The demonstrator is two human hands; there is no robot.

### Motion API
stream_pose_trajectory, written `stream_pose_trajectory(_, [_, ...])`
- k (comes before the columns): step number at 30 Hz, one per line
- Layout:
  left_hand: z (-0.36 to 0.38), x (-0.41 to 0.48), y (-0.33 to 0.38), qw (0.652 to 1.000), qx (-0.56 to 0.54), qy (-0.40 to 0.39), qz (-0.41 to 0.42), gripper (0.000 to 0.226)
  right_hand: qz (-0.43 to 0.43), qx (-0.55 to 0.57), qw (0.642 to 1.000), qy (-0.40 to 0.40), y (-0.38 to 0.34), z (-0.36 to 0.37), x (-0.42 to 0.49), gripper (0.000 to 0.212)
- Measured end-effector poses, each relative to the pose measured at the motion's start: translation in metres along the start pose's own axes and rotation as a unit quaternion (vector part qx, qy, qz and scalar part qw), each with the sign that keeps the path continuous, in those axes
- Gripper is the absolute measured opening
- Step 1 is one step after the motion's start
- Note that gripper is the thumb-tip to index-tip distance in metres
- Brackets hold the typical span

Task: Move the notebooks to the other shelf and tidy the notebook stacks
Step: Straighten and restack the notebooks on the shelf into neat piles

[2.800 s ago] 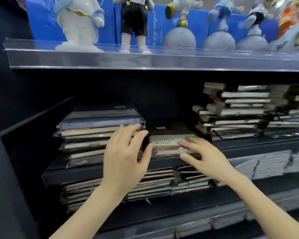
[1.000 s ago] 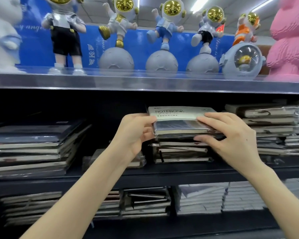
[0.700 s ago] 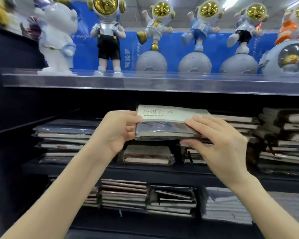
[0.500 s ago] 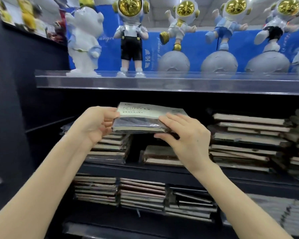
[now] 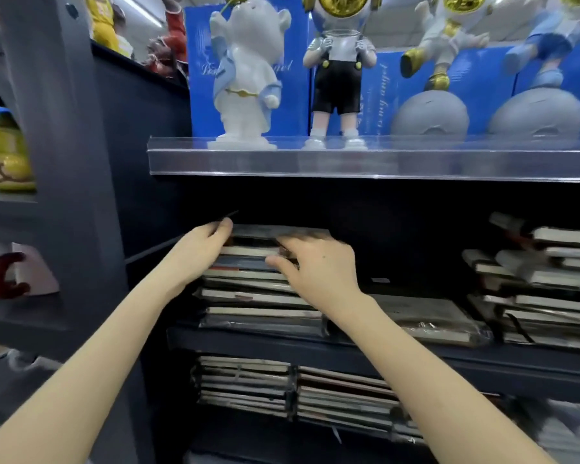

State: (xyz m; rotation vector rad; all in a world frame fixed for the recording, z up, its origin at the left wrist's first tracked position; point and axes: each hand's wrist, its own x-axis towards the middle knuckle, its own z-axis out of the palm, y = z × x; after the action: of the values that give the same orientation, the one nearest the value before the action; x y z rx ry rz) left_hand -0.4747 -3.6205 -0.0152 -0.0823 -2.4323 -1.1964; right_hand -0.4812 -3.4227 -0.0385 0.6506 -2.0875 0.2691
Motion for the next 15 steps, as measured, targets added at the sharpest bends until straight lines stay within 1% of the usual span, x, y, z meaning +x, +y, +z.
stream_pose_trajectory(1, [0.003,0.000,-0.003,1.000,0.019,0.012,0.017,0.051,0.006,0.000,1.000,0.008,-0.003,0.002,0.001,0.051])
stream_pose_trajectory(3, [0.006,-0.002,-0.007,0.990,0.101,0.067,0.070,0.052,0.019,0.008,1.000,0.009,-0.007,0.005,-0.001,0.050])
stream_pose_trajectory(5, [0.008,-0.006,-0.011,0.967,0.180,0.118,0.137,0.061,0.028,0.017,0.999,0.008,-0.006,0.004,-0.004,0.051])
stream_pose_trajectory(6, [0.008,-0.009,-0.011,0.957,0.200,0.132,0.165,0.065,0.033,0.026,0.999,0.022,-0.005,0.000,-0.006,0.050])
stream_pose_trajectory(8, [0.012,-0.018,-0.005,0.941,0.210,0.159,0.214,0.066,0.044,0.043,0.995,0.076,-0.003,-0.013,-0.013,0.048])
stream_pose_trajectory(10, [0.019,-0.027,0.008,0.925,0.204,0.191,0.259,0.060,0.057,0.049,0.990,0.120,0.004,-0.031,-0.023,0.046])
stream_pose_trajectory(12, [0.031,-0.037,0.026,0.910,0.185,0.213,0.303,0.054,0.072,0.025,0.982,0.170,0.023,-0.055,-0.038,0.042])
stream_pose_trajectory(15, [0.060,-0.051,0.058,0.896,0.141,0.221,0.360,0.047,0.101,-0.042,0.965,0.239,0.070,-0.103,-0.070,0.033])
